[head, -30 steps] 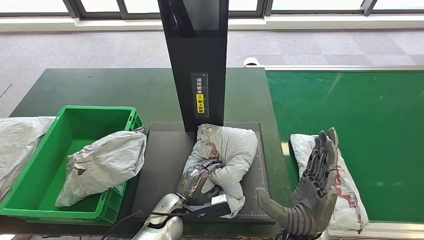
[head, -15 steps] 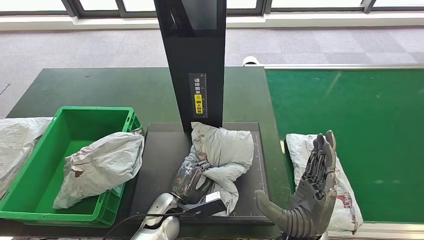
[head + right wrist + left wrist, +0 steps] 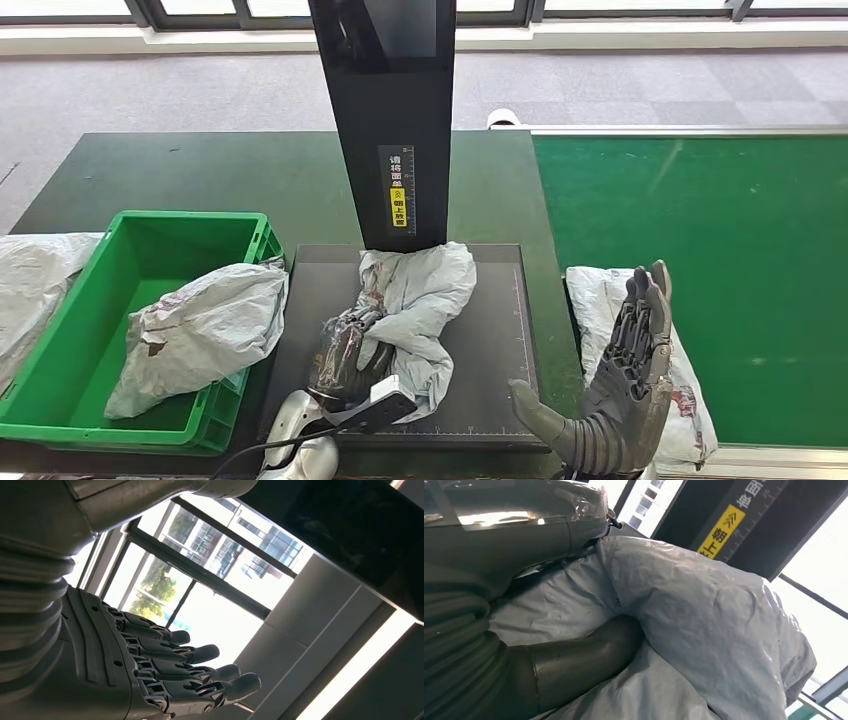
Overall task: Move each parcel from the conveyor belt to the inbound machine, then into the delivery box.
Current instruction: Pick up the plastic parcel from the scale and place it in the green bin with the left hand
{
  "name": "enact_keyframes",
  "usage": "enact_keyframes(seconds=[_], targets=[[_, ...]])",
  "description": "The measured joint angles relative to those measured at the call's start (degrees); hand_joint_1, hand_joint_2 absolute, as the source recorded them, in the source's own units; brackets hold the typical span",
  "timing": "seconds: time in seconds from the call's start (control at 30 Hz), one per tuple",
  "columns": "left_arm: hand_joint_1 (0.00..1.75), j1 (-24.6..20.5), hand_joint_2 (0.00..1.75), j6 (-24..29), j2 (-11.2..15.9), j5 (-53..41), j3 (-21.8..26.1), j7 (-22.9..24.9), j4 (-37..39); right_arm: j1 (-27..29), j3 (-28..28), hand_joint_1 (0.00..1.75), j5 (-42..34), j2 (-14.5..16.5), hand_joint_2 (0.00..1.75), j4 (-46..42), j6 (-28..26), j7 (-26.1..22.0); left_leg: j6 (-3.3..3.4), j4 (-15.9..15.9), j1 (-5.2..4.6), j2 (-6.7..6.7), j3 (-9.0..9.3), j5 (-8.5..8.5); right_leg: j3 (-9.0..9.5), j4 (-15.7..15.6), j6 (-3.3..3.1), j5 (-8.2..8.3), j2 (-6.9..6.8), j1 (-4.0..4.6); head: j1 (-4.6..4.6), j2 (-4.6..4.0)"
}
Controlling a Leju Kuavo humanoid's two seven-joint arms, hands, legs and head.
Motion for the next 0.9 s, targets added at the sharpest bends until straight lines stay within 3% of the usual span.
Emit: enact_keyframes(seconds=[0.23,0.63,0.9], targets=[[1.75,1.66,1.75,1.05,0.1,2.71,0.99,-2.38,-3.67,-0.08,0.0,0.0,-0.22,0.0,1.75,0.0,0.0,0.0,0.01,0.02,0.0,0.01,-0.1,-0.01,-0.09,0.0,0.01,0.0,0.01,-0.01,0.0,0.0],[1.75,10.85,1.75,5.6,1.14,14.14,4.3,-9.24,-27.5,0.06,-0.05,0.0,-1.15,0.0,1.75,0.0,-0.02,0.02,-0.01,0.01,0.01,0.05,-0.19,-0.02,-0.23,0.0,0.0,-0.02,0.07,0.01,0.0,0.0],[1.75,13.01,1.75,10.5,5.0,22.92,5.19,-9.63,-39.77,1.75,-0.15,0.0,-0.35,0.0,1.75,-0.25,-0.02,0.01,-0.01,0.01,0.01,0.05,-0.19,-0.02,-0.22,0.0,0.01,-0.03,0.06,0.01,0.0,0.0]])
